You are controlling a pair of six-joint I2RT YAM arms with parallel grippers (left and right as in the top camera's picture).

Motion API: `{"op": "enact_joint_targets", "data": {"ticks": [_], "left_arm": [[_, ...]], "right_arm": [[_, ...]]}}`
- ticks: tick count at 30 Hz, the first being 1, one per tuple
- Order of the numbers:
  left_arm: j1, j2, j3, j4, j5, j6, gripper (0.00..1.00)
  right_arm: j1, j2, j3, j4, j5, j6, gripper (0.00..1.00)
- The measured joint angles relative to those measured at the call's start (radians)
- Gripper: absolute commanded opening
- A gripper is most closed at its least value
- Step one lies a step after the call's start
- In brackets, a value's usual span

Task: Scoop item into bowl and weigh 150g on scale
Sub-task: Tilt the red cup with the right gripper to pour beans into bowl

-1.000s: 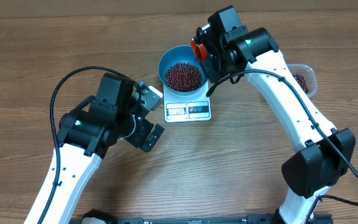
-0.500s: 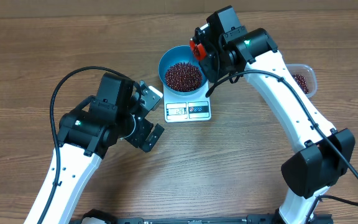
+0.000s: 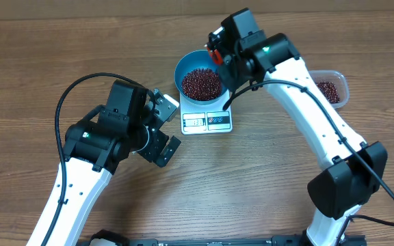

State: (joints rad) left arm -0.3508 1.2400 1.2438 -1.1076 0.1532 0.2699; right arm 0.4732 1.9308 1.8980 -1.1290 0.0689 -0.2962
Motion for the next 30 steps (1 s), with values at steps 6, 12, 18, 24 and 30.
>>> {"op": "enact_joint_targets", "data": {"ticks": [6, 12, 18, 24, 30], "left_arm": [[0.0, 0.0, 0.0, 0.0, 0.0, 0.0, 1.0], [0.0, 0.0, 0.0, 0.0, 0.0, 0.0, 1.0], [0.0, 0.0, 0.0, 0.0, 0.0, 0.0, 1.0], [0.0, 0.0, 0.0, 0.0, 0.0, 0.0, 1.0], [0.0, 0.0, 0.0, 0.0, 0.0, 0.0, 1.0]], "right_arm": [[0.069, 0.0, 0.0, 0.037, 0.091, -0.019, 0.04], [0.082, 0.0, 0.0, 0.019, 0.132, -0.02, 0.04], [0.1, 0.0, 0.0, 0.02, 0.198, -0.021, 0.04], [0.101, 0.0, 0.0, 0.014, 0.188, -0.003, 0.04], [0.047, -0.002, 0.037, -0.128, 0.172, 0.067, 0.04]]}}
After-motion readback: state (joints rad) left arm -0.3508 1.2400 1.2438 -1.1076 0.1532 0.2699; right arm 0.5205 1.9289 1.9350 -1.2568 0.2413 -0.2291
